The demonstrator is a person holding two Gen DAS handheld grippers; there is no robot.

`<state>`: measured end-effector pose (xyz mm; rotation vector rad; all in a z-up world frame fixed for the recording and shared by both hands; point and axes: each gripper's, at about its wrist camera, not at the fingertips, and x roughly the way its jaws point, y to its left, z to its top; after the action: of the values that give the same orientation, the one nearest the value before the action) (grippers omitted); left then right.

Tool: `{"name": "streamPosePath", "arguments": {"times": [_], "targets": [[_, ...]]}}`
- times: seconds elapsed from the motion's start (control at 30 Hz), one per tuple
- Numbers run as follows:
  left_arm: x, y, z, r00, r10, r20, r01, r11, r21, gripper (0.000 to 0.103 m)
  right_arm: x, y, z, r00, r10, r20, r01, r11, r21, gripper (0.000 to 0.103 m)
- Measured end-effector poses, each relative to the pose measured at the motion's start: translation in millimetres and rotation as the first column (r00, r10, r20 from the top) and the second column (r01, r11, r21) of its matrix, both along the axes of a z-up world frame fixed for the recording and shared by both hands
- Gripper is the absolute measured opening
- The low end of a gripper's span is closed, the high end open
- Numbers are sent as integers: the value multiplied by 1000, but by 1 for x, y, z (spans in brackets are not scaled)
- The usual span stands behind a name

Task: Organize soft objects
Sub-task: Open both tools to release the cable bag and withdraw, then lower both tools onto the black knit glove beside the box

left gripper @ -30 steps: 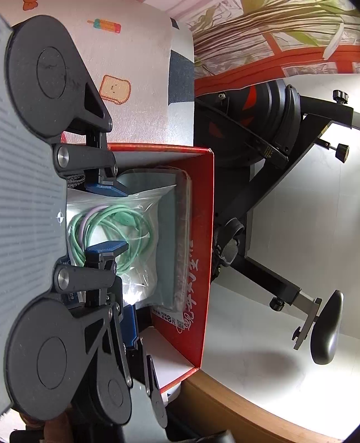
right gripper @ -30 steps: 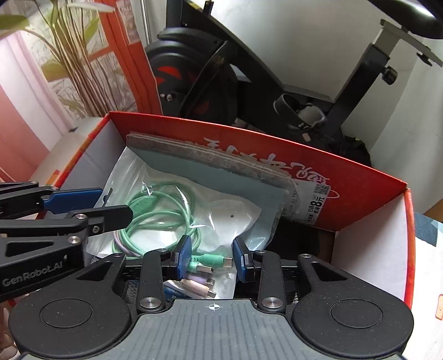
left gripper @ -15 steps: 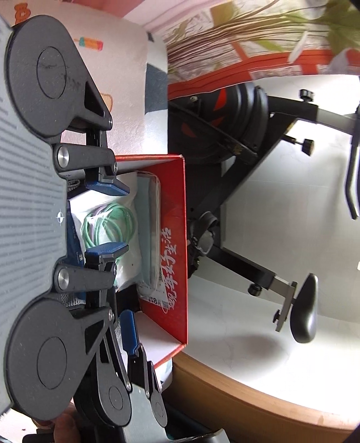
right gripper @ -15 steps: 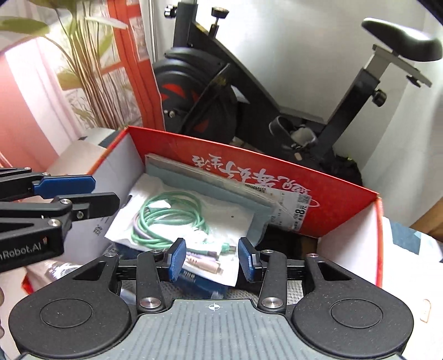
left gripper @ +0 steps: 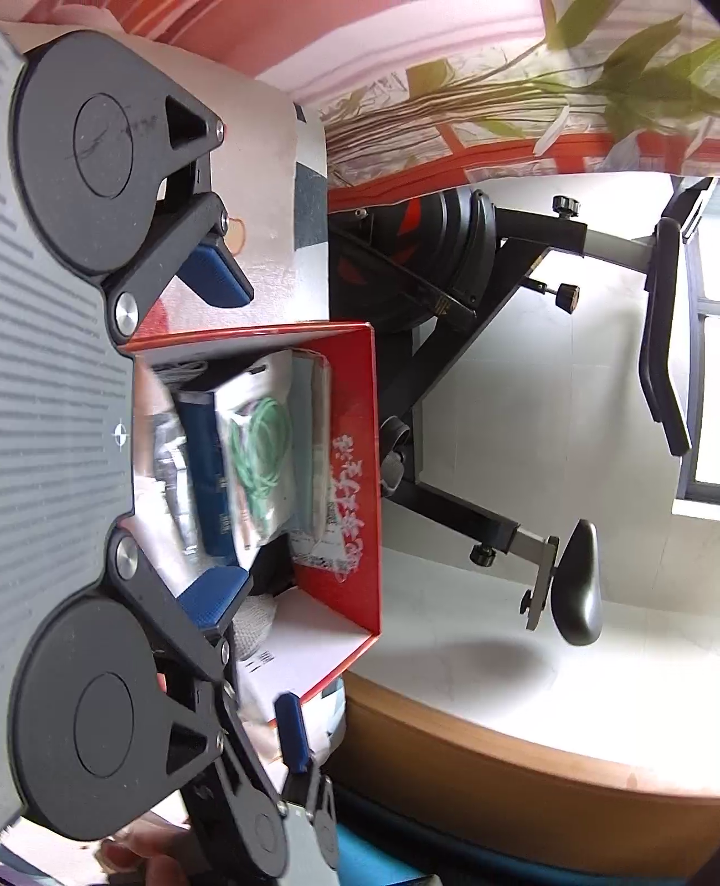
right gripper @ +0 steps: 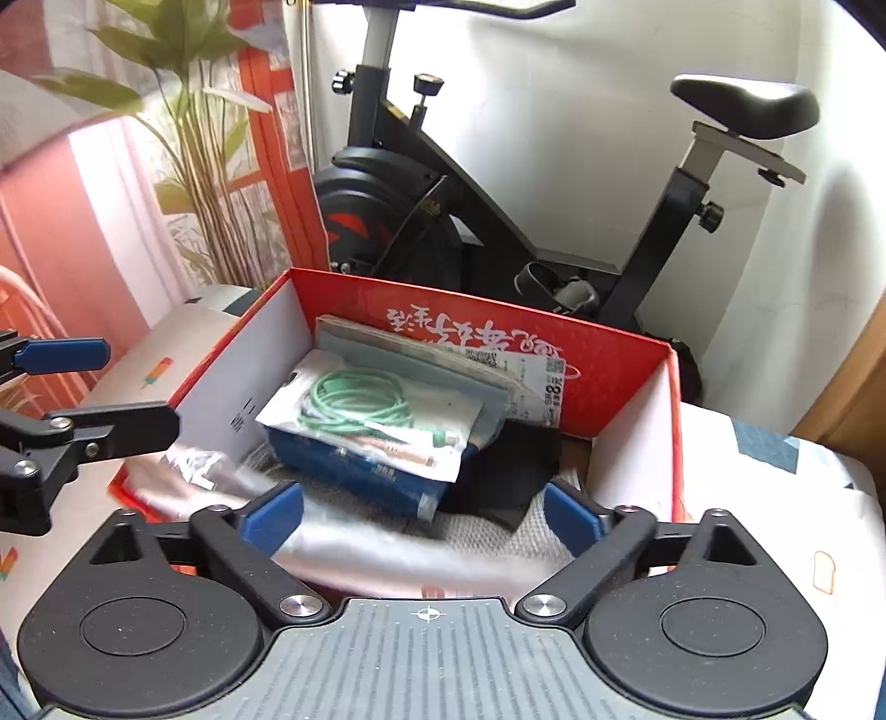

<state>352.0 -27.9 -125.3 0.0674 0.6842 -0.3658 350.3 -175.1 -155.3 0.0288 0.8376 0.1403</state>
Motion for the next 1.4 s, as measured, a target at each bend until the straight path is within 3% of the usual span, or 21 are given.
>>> {"name": "streamPosePath", "arguments": {"times": [0.1,0.47,0.77,1.2,1.4], "targets": [[-19,4,-4,1000,5,4,-5,1000,4,103,-19,-3,2,1000,-4,28,4,1000,-3,102],[-69,29,-32,1000,28,4,-28,999,-37,103,-81,-15,1,989,1,148,-11,998,61,102],[-104,37,-75,996,30,-84,-39,994,-102,103,-130,-16,-30,969,-30,246,-3,992,130,102],[-119,20,-125,979,-26,-203,19,999,-34,103,-165,10,-104,981,47,186,-59,997,58,102],[-123,12,-142,970,-30,-241,35,999,17,100,-168,16,-118,986,70,152,-79,995,57,100]]}}
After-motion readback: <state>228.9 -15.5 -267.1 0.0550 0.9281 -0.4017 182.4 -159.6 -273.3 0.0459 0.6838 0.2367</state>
